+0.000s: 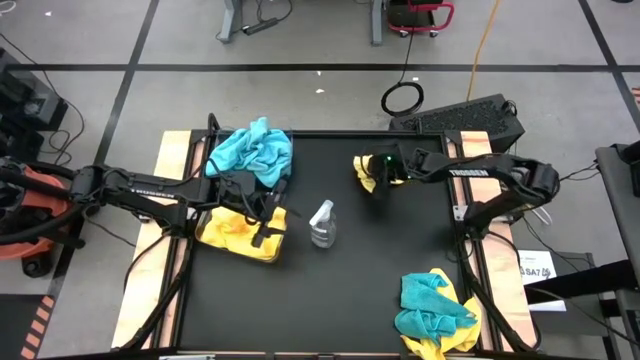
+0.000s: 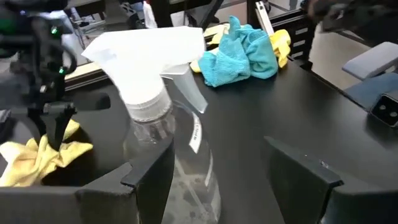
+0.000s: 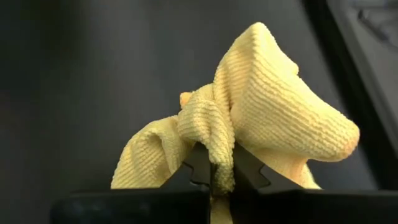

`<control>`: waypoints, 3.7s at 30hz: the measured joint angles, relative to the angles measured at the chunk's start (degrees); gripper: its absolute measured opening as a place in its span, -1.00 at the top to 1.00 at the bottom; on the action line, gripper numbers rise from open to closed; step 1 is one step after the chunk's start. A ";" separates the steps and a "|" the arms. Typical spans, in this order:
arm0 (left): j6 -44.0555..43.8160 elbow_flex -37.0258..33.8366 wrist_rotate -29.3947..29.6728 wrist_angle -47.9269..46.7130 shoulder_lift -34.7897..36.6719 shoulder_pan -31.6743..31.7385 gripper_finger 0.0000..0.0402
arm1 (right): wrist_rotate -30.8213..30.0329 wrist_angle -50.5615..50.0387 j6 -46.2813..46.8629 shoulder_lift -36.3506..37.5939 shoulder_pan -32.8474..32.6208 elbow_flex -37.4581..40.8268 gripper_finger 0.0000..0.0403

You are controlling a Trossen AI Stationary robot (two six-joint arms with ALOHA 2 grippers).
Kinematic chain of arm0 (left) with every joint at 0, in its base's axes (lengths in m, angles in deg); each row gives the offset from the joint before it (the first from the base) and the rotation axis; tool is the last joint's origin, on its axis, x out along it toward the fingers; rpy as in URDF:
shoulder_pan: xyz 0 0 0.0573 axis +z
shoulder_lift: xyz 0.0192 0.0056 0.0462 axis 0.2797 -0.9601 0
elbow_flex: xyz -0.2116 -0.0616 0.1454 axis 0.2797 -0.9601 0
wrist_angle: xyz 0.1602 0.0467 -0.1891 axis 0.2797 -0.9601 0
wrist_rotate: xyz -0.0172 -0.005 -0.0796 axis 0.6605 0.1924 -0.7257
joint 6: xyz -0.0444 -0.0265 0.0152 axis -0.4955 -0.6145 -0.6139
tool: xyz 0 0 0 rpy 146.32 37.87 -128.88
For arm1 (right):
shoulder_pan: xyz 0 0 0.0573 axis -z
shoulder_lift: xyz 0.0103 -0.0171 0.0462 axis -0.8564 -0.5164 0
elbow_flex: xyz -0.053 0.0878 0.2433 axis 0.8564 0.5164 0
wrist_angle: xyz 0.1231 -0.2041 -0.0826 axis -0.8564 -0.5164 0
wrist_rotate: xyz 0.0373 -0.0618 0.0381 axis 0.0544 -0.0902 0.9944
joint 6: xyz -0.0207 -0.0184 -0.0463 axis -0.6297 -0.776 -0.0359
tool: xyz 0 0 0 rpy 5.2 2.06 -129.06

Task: Sort microfiber towel by color & place in baskets
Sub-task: Put the yellow microfiber cloth into the bottom transparent bin

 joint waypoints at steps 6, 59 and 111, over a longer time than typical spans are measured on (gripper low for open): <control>0.17 0.02 3.36 1.33 0.00 0.35 -0.21 | 1.47 0.29 -0.85 4.54 -3.94 -3.91 0.95; 24.02 0.15 29.60 22.20 -2.86 2.89 -0.54 | 20.96 0.31 -8.54 -4.98 -16.90 -35.25 0.95; -7.63 17.00 27.13 -55.15 20.22 -9.92 0.96 | 2.62 -11.10 -7.95 -4.93 -14.73 -35.27 -0.32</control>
